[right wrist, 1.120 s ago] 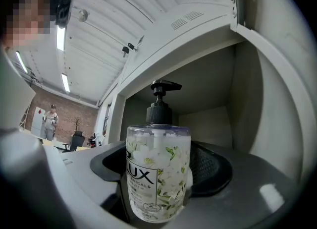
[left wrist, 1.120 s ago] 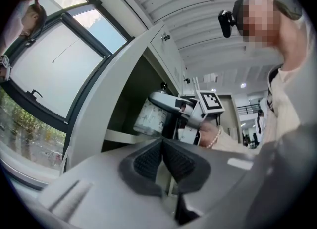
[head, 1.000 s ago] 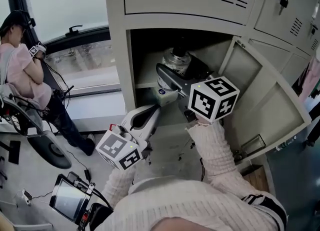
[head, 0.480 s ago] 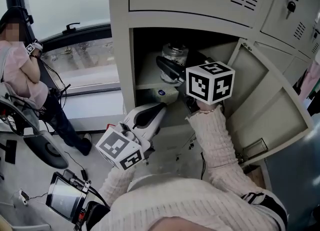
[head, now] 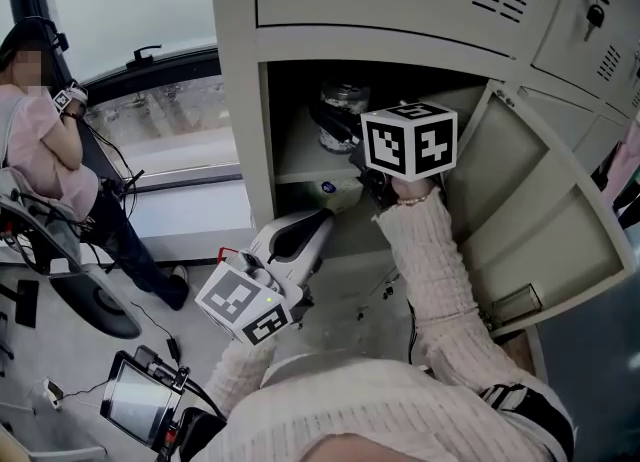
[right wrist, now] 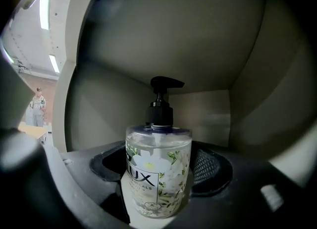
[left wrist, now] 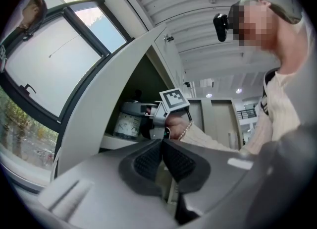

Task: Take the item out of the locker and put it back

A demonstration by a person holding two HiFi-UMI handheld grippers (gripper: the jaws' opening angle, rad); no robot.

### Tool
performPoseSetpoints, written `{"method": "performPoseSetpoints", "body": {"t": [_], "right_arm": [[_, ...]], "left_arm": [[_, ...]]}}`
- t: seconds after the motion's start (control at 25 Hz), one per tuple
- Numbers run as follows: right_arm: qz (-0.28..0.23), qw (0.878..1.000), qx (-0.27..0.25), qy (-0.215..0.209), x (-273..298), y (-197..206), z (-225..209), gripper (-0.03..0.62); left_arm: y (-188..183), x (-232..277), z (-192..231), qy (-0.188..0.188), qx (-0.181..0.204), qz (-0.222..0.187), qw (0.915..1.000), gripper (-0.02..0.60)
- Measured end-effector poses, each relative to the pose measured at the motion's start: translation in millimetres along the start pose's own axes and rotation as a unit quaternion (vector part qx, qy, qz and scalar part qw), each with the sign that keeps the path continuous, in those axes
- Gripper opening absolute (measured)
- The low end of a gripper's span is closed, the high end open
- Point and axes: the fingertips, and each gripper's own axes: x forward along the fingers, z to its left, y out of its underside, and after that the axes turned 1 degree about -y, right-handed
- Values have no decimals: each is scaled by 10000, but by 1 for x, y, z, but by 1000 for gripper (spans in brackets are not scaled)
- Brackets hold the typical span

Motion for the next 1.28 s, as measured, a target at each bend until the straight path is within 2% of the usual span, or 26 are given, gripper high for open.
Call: {"method": "performPoseSetpoints", "body": {"t": [0.36, 0.6, 0.76, 1.16, 1.28], "right_arm": [[-54, 10000, 5, 74, 18, -3, -7, 365], [5, 9999, 133, -68, 20, -4, -7, 365], [-95, 9999, -11, -56, 16, -5, -4, 365], [-663, 9976, -177, -52, -25, -17, 4, 365], [-1040, 9942, -271, 56, -51, -17, 14, 334]], "left_arm": [[3, -7, 7, -211, -97, -32, 9997, 6], [6, -10, 0, -256, -140, -12, 9996, 6], [8, -17, -2, -364, -133, -7, 9992, 6], [3, -22, -4, -420, -103, 54, 9990, 6], [1, -18, -4, -359, -79, 127, 9992, 6]]}}
